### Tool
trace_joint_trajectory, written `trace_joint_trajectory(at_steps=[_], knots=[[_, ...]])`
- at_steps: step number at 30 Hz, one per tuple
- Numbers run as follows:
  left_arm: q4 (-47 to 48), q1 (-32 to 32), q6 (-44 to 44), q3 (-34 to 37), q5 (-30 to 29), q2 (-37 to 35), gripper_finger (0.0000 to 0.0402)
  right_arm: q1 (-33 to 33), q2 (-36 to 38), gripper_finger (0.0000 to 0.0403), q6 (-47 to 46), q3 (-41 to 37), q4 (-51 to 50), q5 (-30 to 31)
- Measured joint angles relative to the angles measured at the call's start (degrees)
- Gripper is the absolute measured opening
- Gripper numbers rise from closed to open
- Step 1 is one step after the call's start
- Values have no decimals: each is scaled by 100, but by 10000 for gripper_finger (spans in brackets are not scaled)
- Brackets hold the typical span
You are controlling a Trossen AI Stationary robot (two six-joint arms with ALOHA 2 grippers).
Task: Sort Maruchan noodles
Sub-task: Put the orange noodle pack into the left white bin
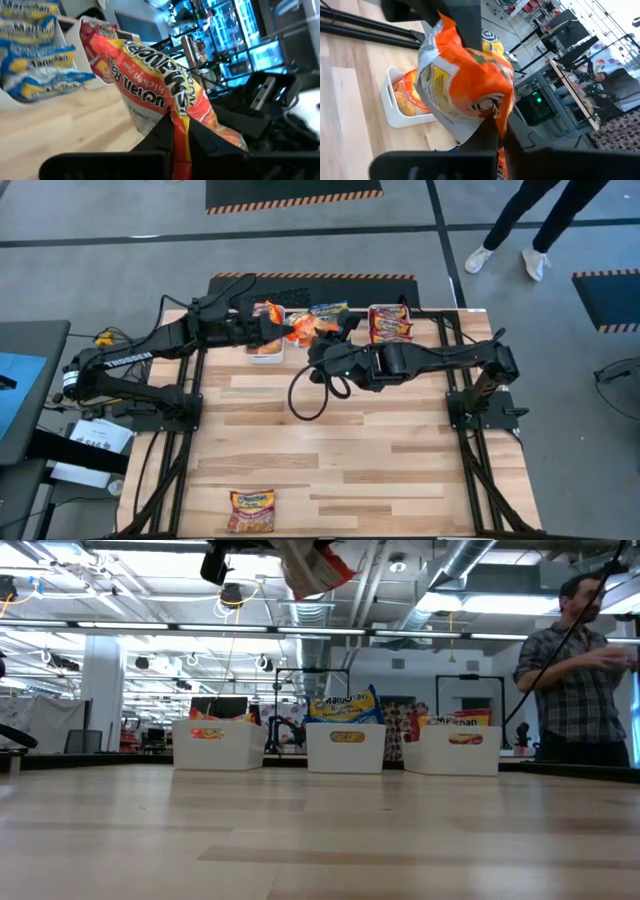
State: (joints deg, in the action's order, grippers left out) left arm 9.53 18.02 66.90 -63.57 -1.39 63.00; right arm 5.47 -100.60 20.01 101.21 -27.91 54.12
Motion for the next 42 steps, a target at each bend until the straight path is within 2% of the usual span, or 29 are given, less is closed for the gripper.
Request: trace_joint_trajectory(at_steps=[10, 20, 25, 32, 38, 42], knots=[[64, 0, -1626, 2, -39, -11, 1, 132, 4, 89, -107, 0, 14, 32], [403, 9, -3268, -4, -81, -146, 0, 482, 6, 136, -214, 0, 16, 801], [923, 85, -4273, -42, -100, -330, 0, 697, 15, 142, -303, 0, 26, 1317], [1793, 556, -5924, -48, -103, -639, 0, 852, 15, 139, -501, 2, 3, 1748], [2462, 1109, -7959, -50, 283, -684, 0, 668, 15, 139, -493, 4, -38, 1841], [2822, 1450, -8984, -52, 176, -538, 0, 377, 15, 139, -162, 4, -34, 1840]])
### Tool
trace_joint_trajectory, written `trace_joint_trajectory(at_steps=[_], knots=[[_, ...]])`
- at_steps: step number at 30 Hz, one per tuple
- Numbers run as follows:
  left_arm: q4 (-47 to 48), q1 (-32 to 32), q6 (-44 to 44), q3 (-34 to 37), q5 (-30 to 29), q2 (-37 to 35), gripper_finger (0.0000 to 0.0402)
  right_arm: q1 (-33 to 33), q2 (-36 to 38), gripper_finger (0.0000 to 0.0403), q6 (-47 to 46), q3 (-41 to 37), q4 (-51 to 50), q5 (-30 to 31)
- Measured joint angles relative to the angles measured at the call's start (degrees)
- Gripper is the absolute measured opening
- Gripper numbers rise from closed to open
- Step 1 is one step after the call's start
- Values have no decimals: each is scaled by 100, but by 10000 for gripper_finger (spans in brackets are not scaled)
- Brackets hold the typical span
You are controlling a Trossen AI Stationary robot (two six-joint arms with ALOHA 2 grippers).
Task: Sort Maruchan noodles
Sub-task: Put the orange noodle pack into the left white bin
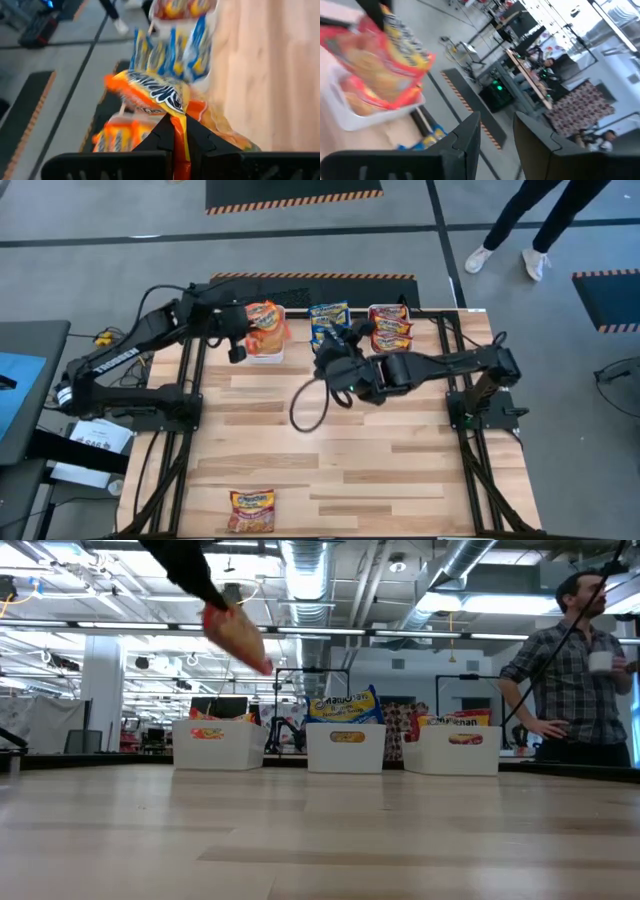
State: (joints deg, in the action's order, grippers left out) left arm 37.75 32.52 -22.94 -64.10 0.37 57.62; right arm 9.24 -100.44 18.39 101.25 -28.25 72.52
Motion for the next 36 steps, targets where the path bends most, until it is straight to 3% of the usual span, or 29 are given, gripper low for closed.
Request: trace_joint_trajectory(at_steps=[5, 18, 36], knots=[[179, 445, -608, -4, 1, 339, 0, -481, 0, 139, 434, 2, 1, 1], [397, 788, -542, -4, -111, 1146, 0, -1657, 397, 139, 726, 13, -25, -20], [381, 1250, -126, -4, -277, 2701, 0, -2295, 841, 139, 759, 11, -157, -115]])
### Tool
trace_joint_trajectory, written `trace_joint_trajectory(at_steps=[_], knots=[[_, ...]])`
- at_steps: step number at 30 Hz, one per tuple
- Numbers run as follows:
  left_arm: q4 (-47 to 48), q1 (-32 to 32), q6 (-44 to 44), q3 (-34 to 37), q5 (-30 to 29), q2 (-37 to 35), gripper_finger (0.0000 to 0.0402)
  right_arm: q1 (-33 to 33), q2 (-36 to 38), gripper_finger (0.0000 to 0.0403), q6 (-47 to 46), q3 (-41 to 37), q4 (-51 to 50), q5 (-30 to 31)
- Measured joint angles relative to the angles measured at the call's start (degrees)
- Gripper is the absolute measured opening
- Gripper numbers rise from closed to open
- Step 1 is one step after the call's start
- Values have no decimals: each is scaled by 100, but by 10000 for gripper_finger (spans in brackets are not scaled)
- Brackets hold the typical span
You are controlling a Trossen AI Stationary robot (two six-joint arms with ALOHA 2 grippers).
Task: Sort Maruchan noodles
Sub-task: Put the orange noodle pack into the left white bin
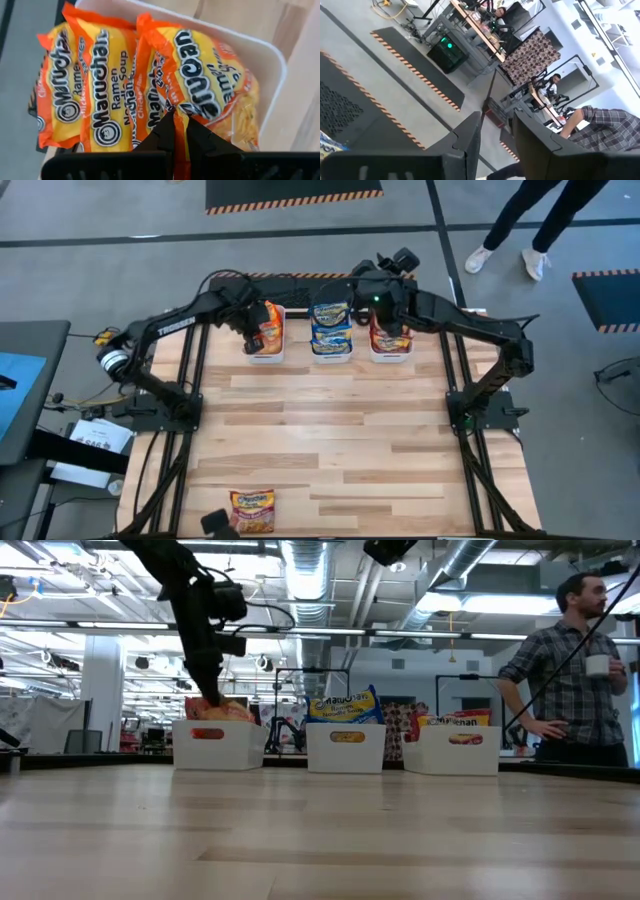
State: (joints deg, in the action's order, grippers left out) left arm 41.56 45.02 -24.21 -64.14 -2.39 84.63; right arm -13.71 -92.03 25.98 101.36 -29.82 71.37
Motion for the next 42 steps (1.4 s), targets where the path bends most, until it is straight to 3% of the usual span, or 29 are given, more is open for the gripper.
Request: trace_joint_trajectory(at_steps=[11, 18, 26, 34, 42], knots=[[493, 16, 238, 0, -97, 268, 15, -296, -4, 139, -2, -7, -276, -113], [525, 2, 306, 0, 519, 276, 18, -449, -4, 139, -4, -7, -277, -113], [470, 57, 306, 0, 489, 279, 22, -447, -7, 139, -49, -7, -276, -113], [457, 59, 372, 0, 437, 279, 81, -447, -9, 139, -62, -7, -282, -290], [712, 55, 881, -324, -132, 279, 138, -483, -9, 139, -61, -7, -305, -324]])
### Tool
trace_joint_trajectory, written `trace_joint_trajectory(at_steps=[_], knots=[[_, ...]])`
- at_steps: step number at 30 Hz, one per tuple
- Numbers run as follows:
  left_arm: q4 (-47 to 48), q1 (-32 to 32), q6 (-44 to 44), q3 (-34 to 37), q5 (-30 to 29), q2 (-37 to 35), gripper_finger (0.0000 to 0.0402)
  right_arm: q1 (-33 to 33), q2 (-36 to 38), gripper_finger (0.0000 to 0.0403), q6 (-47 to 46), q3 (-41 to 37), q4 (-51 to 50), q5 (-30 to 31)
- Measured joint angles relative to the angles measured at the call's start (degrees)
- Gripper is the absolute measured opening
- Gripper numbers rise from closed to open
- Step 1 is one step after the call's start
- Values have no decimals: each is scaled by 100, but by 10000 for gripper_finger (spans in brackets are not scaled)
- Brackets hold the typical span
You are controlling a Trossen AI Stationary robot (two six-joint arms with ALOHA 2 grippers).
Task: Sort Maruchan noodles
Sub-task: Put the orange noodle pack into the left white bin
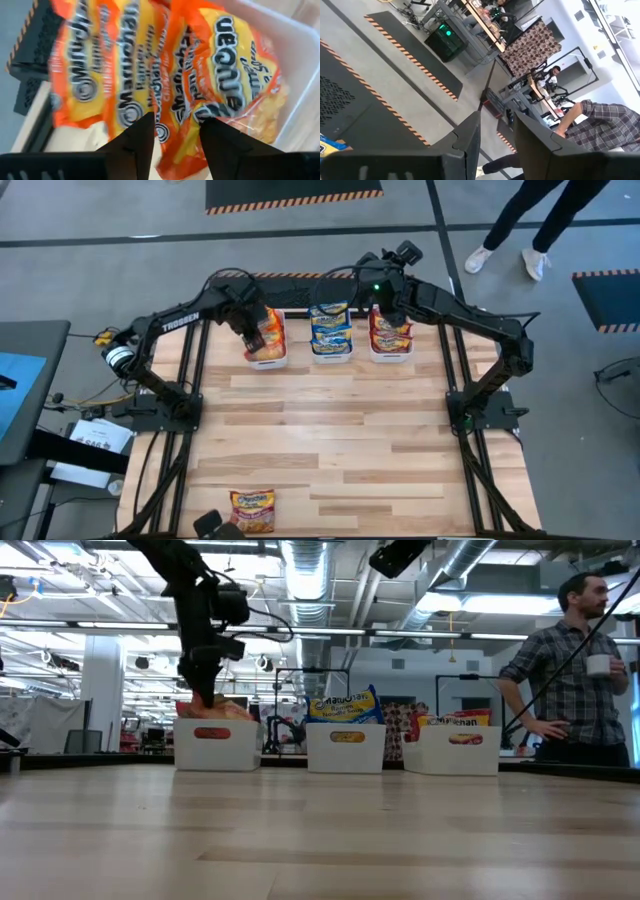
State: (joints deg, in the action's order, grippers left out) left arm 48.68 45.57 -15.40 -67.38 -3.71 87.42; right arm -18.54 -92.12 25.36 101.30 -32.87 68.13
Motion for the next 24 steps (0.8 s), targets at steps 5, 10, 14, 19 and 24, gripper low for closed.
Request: trace_joint_trajectory(at_steps=[5, 10, 14, 19, 24], knots=[[287, 1, 154, -518, 237, -4, 139, -77, -2, 139, -47, 0, -13, -236], [430, 1, 314, -597, 734, -7, 139, -81, -2, 139, -92, 0, -23, -246], [689, -18, 553, -554, 870, -4, 139, -86, -2, 139, -90, 0, -35, -244], [1040, -31, 463, -552, 987, -7, 139, -153, -2, 139, -91, 0, -159, -244], [1064, -29, 422, -575, 981, -7, 139, -153, -2, 139, -94, 0, -158, -241]])
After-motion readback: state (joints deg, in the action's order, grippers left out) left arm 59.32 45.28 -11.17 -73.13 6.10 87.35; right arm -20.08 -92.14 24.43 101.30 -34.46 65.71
